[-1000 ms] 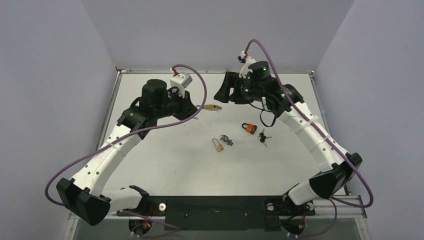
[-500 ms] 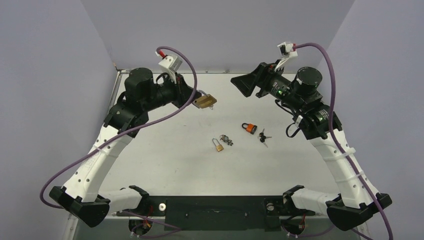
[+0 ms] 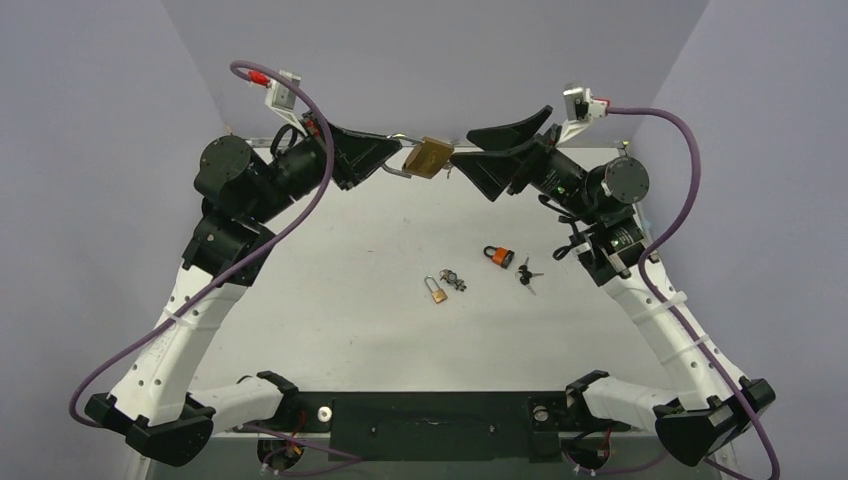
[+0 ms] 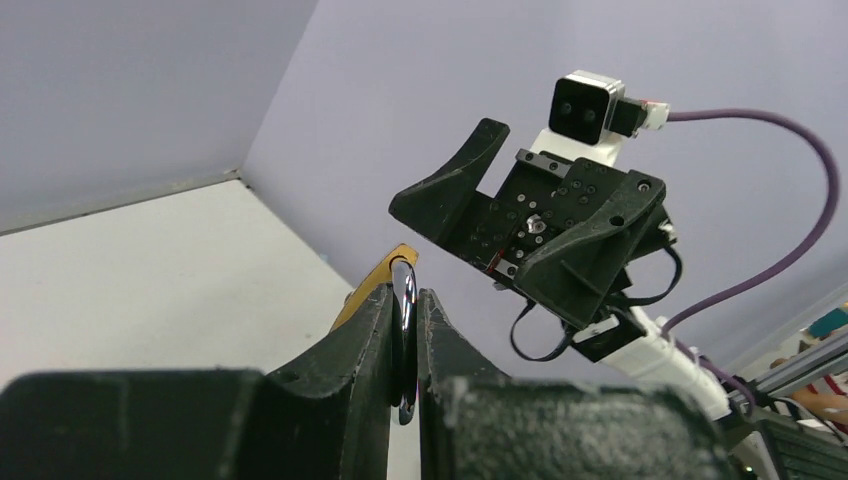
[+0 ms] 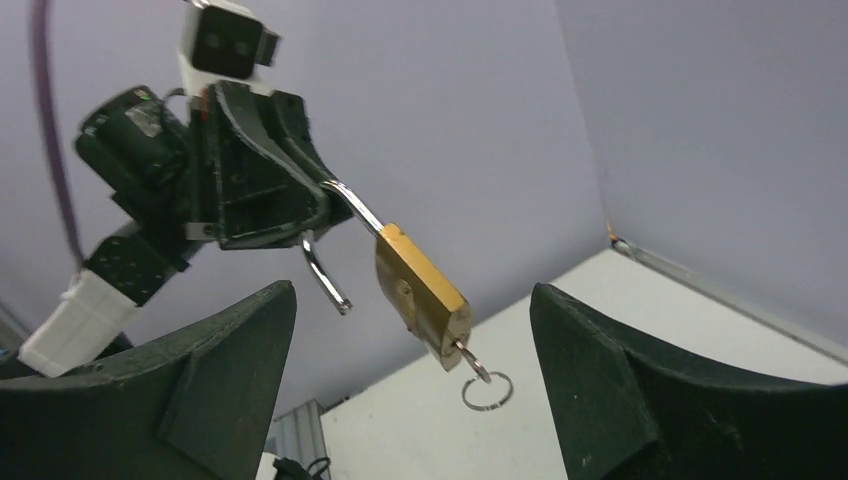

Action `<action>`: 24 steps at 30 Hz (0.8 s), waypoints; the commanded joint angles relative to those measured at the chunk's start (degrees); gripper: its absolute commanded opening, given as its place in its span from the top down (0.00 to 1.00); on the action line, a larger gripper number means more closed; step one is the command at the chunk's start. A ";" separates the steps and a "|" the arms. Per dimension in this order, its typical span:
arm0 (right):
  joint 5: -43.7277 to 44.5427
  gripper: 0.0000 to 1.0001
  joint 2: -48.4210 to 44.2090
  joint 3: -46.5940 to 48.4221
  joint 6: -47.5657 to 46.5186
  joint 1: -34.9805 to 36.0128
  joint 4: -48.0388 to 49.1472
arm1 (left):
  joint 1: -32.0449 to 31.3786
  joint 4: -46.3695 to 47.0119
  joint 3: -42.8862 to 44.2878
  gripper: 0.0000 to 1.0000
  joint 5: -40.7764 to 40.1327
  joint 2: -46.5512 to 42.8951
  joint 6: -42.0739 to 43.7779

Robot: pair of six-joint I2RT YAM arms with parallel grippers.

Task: Lock with the key
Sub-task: Lock the lock.

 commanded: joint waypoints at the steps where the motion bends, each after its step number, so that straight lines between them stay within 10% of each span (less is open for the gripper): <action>1: -5.72 0.18 2.33 0.41 8.30 0.57 20.37 | 0.07 13.81 4.48 1.00 -1.82 -2.16 -9.12; 24: -8.42 0.24 9.02 3.31 16.25 4.99 31.41 | 0.07 18.99 4.13 1.00 -2.09 -2.59 -15.93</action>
